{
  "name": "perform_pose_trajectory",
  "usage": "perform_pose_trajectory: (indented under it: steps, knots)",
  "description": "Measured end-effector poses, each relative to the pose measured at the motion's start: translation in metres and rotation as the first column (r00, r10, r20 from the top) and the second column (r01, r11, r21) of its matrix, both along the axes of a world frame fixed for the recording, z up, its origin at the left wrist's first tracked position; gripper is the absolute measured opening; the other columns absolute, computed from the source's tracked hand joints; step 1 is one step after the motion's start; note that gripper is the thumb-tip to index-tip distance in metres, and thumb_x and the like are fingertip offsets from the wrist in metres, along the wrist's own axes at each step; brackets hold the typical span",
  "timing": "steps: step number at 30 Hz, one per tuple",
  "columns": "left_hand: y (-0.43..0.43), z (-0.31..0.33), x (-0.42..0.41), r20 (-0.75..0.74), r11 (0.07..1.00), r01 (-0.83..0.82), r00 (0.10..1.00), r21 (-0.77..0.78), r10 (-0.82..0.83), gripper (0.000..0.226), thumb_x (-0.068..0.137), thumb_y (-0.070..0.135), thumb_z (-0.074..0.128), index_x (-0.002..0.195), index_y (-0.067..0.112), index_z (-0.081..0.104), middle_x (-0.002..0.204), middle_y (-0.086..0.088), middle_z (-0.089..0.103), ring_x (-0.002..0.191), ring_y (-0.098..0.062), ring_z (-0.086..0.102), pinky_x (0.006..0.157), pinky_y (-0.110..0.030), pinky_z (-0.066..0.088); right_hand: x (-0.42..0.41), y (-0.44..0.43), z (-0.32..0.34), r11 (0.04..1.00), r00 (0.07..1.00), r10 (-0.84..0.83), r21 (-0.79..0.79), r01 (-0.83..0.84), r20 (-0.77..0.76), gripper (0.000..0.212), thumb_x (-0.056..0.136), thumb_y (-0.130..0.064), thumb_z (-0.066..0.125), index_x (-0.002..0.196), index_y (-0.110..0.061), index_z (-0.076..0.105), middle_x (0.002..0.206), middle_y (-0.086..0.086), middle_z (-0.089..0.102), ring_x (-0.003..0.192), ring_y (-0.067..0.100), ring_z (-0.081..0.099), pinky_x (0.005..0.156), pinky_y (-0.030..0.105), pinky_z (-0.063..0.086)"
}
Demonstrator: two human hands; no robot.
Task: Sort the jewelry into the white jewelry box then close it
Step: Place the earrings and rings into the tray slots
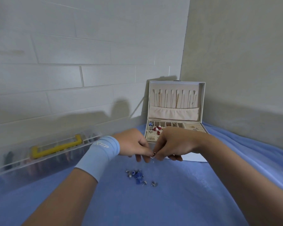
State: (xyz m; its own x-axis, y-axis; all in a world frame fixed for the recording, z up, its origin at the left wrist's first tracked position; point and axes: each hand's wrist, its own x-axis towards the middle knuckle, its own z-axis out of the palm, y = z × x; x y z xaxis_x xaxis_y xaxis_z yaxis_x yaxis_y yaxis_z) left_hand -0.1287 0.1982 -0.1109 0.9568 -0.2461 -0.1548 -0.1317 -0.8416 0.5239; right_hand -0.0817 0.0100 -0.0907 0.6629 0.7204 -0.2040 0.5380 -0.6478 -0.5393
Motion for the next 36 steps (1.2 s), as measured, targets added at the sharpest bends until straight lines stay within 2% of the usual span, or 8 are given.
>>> perform_pose_trajectory:
  steps: [5, 8, 10, 13, 17, 26, 30, 36]
  knots:
    - [-0.006, 0.007, -0.005, 0.012, 0.998, -0.025, 1.0, -0.056, 0.026, 0.021, 0.092, 0.037, 0.065, 0.09, 0.019, 0.075, 0.086, 0.015, 0.076, 0.069, -0.001, 0.066, 0.064, -0.021, 0.048, -0.001, -0.003, 0.002, 0.997, 0.998, -0.035, 0.074, 0.038, -0.044, 0.004, 0.081, -0.011, 0.078, 0.079, -0.011, 0.081, 0.054, 0.007, 0.06, 0.043, 0.013, 0.047, 0.058, 0.029, 0.046]
    - [-0.008, 0.01, -0.009, -0.06, 0.998, 0.028, 0.998, 0.06, -0.024, 0.021, 0.084, 0.044, 0.073, 0.094, 0.026, 0.075, 0.089, 0.014, 0.075, 0.074, -0.003, 0.067, 0.08, -0.028, 0.053, 0.001, -0.007, 0.006, 0.994, 0.997, -0.073, 0.08, 0.072, 0.005, 0.007, 0.08, -0.016, 0.079, 0.073, -0.015, 0.079, 0.056, 0.01, 0.062, 0.042, 0.016, 0.046, 0.063, 0.037, 0.043]
    - [-0.014, 0.008, -0.012, -0.127, 0.978, 0.104, 0.989, 0.183, -0.081, 0.022, 0.078, 0.047, 0.078, 0.096, 0.034, 0.077, 0.09, 0.019, 0.074, 0.081, 0.001, 0.066, 0.084, -0.022, 0.051, 0.003, -0.011, 0.009, 0.986, 0.994, -0.109, 0.126, 0.106, 0.019, 0.009, 0.079, -0.014, 0.079, 0.07, -0.014, 0.078, 0.054, 0.009, 0.06, 0.043, 0.018, 0.045, 0.063, 0.037, 0.044]
    - [-0.026, 0.0, -0.012, -0.21, 0.947, 0.169, 0.971, 0.275, -0.112, 0.025, 0.074, 0.043, 0.083, 0.098, 0.039, 0.077, 0.073, 0.033, 0.066, 0.066, 0.015, 0.057, 0.069, -0.012, 0.045, 0.006, -0.016, 0.013, 0.973, 0.991, -0.137, 0.187, 0.132, 0.011, 0.008, 0.079, -0.011, 0.079, 0.071, -0.011, 0.079, 0.054, 0.013, 0.063, 0.045, 0.021, 0.047, 0.058, 0.031, 0.046]
    - [-0.035, -0.009, -0.008, -0.22, 0.944, 0.177, 0.969, 0.279, -0.117, 0.02, 0.077, 0.033, 0.082, 0.097, 0.031, 0.079, 0.057, 0.03, 0.062, 0.048, 0.012, 0.052, 0.05, -0.007, 0.04, 0.009, -0.019, 0.014, 0.965, 0.983, -0.177, 0.204, 0.166, 0.04, 0.006, 0.08, -0.01, 0.079, 0.075, -0.007, 0.079, 0.052, 0.006, 0.063, 0.041, 0.016, 0.049, 0.053, 0.024, 0.047]
    - [-0.029, 0.008, 0.003, -0.088, 0.977, 0.15, 0.987, 0.153, -0.138, 0.015, 0.08, 0.037, 0.08, 0.093, 0.032, 0.076, 0.095, 0.012, 0.075, 0.081, 0.0, 0.064, 0.083, -0.024, 0.053, 0.062, -0.038, 0.024, 0.834, 0.883, -0.447, 0.424, 0.353, 0.145, 0.004, 0.085, -0.011, 0.079, 0.085, -0.008, 0.079, 0.062, 0.003, 0.072, 0.039, 0.01, 0.05, 0.047, 0.023, 0.047]
    - [-0.044, -0.002, 0.006, -0.209, 0.939, 0.196, 0.968, 0.283, -0.139, 0.026, 0.07, 0.045, 0.085, 0.094, 0.042, 0.076, 0.079, 0.031, 0.067, 0.079, 0.006, 0.061, 0.078, -0.017, 0.049, 0.1, -0.038, 0.018, 0.833, 0.818, -0.523, 0.348, 0.43, 0.242, 0.005, 0.086, -0.011, 0.076, 0.087, -0.008, 0.08, 0.079, -0.001, 0.074, 0.043, 0.007, 0.057, 0.048, 0.021, 0.048]
    - [-0.052, -0.004, 0.007, -0.242, 0.932, 0.17, 0.966, 0.321, -0.093, 0.022, 0.072, 0.041, 0.084, 0.093, 0.034, 0.08, 0.084, 0.021, 0.074, 0.08, -0.001, 0.064, 0.086, -0.026, 0.055, 0.129, -0.023, -0.003, 0.874, 0.802, -0.486, 0.211, 0.438, 0.348, 0.014, 0.085, -0.015, 0.077, 0.089, -0.003, 0.08, 0.086, 0.009, 0.077, 0.072, 0.017, 0.07, 0.072, 0.031, 0.062]
